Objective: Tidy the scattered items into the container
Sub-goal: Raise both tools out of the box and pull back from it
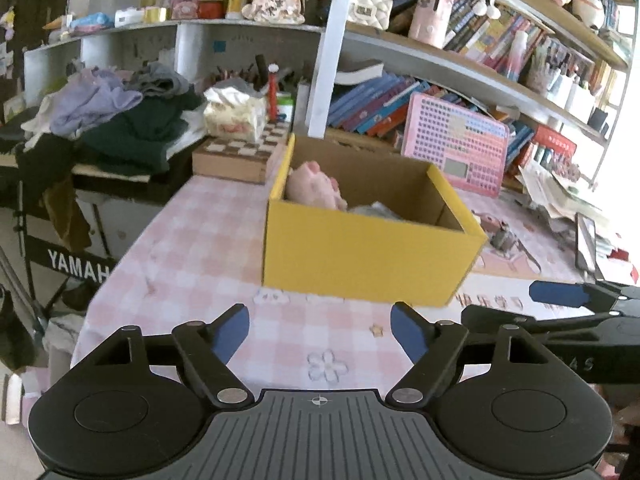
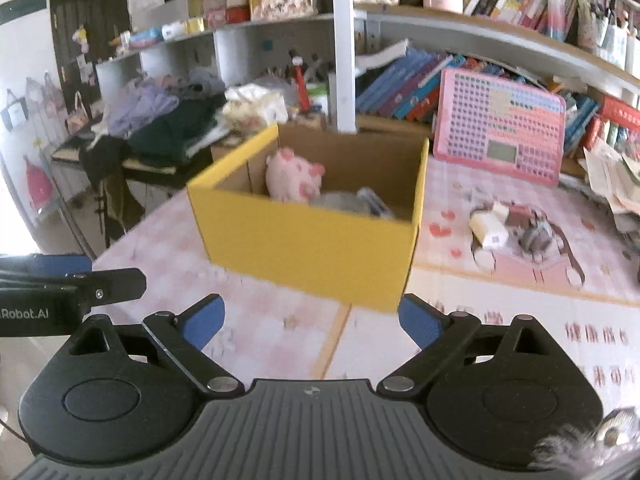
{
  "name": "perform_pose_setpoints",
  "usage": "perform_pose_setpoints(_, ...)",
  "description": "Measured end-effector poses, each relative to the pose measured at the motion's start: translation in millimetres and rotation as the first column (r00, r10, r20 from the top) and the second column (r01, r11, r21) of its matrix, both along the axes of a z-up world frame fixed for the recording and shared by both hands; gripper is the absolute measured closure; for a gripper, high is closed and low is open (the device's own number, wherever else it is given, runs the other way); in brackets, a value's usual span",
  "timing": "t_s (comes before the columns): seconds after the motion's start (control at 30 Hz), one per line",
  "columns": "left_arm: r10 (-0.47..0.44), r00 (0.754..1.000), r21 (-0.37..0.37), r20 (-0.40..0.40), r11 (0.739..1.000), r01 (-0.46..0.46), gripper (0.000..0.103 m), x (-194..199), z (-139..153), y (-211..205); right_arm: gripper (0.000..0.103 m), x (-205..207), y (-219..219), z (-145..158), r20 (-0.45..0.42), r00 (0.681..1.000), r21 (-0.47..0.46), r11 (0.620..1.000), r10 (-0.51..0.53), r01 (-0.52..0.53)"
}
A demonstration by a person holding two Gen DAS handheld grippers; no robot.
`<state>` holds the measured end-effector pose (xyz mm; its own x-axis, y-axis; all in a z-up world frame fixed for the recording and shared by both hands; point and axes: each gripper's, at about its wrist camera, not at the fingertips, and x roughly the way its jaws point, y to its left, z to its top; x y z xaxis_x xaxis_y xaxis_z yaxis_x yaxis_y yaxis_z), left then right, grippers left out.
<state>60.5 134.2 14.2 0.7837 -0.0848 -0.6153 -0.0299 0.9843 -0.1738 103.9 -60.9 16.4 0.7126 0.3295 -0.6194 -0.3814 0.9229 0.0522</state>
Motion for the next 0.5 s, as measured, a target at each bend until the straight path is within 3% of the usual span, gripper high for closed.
perform_pose_setpoints(0.5, -0.086, 0.991, 0.0, -0.106, 0.996, 0.087, 0.018, -5, -22, -29, 0.006, -26, -24, -25, -0.097, 0.991, -0.087, 0.993, -0.087, 0.079)
